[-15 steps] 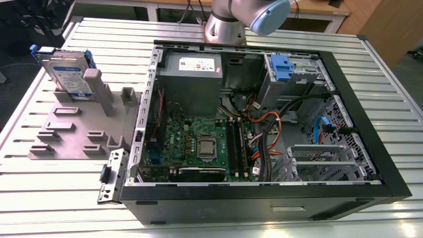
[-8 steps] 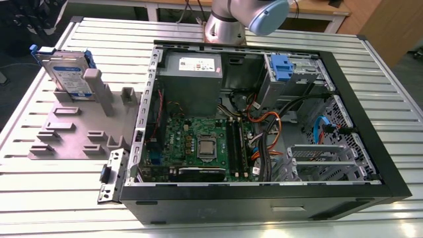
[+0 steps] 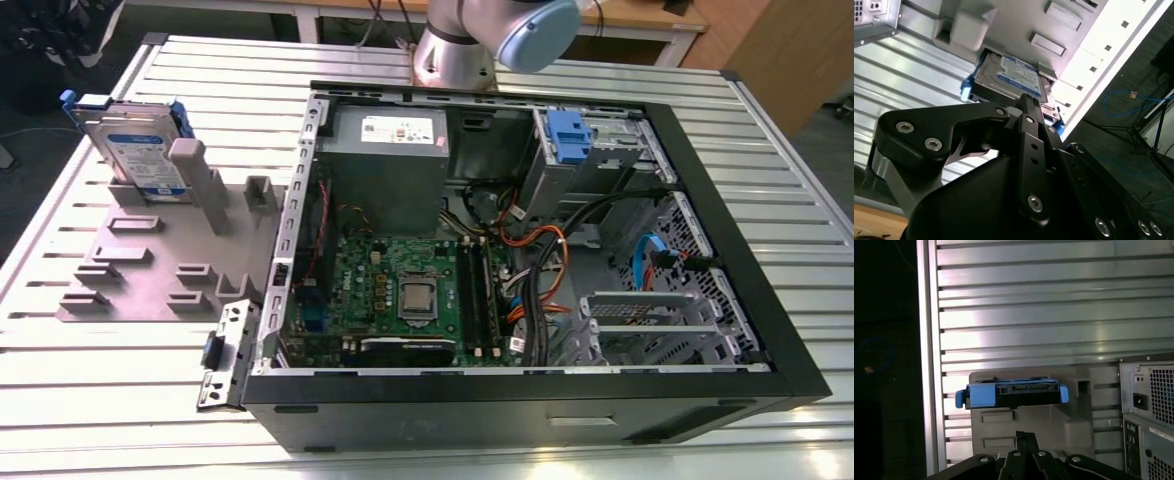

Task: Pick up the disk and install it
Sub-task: 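Reach for the disk, then pick up the disk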

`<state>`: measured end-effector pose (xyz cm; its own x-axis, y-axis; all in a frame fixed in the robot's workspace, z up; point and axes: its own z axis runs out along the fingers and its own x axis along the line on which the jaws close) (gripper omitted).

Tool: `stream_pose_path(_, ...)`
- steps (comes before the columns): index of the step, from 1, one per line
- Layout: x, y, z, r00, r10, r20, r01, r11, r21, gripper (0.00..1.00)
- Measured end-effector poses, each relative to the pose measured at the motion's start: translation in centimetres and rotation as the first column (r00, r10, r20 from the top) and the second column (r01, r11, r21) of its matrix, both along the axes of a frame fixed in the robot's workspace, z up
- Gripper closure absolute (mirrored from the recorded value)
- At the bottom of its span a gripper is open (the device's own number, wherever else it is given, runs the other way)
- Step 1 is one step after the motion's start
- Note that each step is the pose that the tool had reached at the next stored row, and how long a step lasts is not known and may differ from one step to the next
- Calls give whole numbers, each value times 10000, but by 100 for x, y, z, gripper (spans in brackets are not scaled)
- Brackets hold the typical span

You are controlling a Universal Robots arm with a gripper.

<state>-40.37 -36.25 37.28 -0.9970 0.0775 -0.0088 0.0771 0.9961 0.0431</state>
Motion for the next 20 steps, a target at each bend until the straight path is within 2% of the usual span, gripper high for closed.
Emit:
stream_pose_path(5,-174,126,-73,10000,-1,2,1,10000,1,89)
stream_pose_path(10,-286,260,-150,10000,-2,2,2,10000,1,89)
stream_pose_path(12,-294,276,-174,10000,-2,-5,2,10000,0,89)
stream_pose_path(20,-294,276,-176,10000,-1,-35,1,10000,1,89)
